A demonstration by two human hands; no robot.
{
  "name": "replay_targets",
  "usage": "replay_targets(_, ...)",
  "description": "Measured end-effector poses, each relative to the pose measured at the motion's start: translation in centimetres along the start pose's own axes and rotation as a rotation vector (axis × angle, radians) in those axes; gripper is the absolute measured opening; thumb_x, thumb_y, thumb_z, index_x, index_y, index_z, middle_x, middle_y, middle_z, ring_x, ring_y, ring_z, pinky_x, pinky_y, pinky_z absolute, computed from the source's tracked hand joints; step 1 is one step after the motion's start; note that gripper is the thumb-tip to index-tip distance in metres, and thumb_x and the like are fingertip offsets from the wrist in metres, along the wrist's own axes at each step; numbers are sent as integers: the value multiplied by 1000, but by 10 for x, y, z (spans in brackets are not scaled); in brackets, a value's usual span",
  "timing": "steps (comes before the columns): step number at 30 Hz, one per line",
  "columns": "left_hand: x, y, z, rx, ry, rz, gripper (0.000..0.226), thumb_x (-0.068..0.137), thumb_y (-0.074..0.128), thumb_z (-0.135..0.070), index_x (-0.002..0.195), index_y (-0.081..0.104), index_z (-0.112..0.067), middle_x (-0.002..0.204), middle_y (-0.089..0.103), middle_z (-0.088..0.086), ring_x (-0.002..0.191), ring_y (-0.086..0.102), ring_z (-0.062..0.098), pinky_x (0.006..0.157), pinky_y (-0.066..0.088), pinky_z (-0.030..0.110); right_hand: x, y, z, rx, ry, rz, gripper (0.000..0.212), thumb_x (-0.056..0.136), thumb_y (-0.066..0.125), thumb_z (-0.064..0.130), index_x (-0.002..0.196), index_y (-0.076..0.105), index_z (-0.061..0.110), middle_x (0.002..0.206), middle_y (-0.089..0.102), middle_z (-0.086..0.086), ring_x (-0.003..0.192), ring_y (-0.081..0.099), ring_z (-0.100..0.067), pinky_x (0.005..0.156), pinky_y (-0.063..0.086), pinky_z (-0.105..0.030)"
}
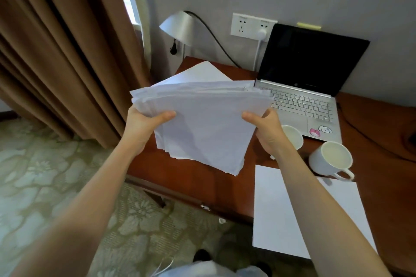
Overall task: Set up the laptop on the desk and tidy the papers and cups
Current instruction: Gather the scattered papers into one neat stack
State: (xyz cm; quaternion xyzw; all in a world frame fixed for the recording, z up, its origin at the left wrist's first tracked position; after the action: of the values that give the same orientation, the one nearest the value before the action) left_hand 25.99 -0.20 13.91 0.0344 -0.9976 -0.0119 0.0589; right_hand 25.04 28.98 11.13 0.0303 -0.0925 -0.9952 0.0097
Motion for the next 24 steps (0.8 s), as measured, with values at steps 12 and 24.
replay_targets(12, 6, 5, 2, -26, -52, 38, 48, 56, 84, -40, 99, 64, -39, 103, 71, -14, 100, 68, 8, 75, 60, 28, -4, 15, 2, 26, 31, 48, 40, 62, 82, 27, 99, 67, 27, 93, 75, 7, 92, 71, -14, 69, 57, -25)
replay_targets(24, -8, 1, 23, -35, -119, 110, 45, 58, 87, -35, 99, 70, -35, 108, 72, -6, 104, 67, 15, 77, 59, 31, -25, -6, -9, 158, -2, -153, 40, 83, 69, 12, 121, 58, 7, 115, 68, -10, 109, 65, -27, 82, 56, -33)
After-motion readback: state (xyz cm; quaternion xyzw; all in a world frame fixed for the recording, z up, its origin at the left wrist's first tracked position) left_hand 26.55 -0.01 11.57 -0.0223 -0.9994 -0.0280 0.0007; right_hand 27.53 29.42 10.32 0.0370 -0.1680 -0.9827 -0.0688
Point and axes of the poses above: each hand's wrist, its own x-axis towards the middle knuckle, its own y-axis out of the palm, z = x × y, the point moved 4 cm from there along x, towards the middle knuckle
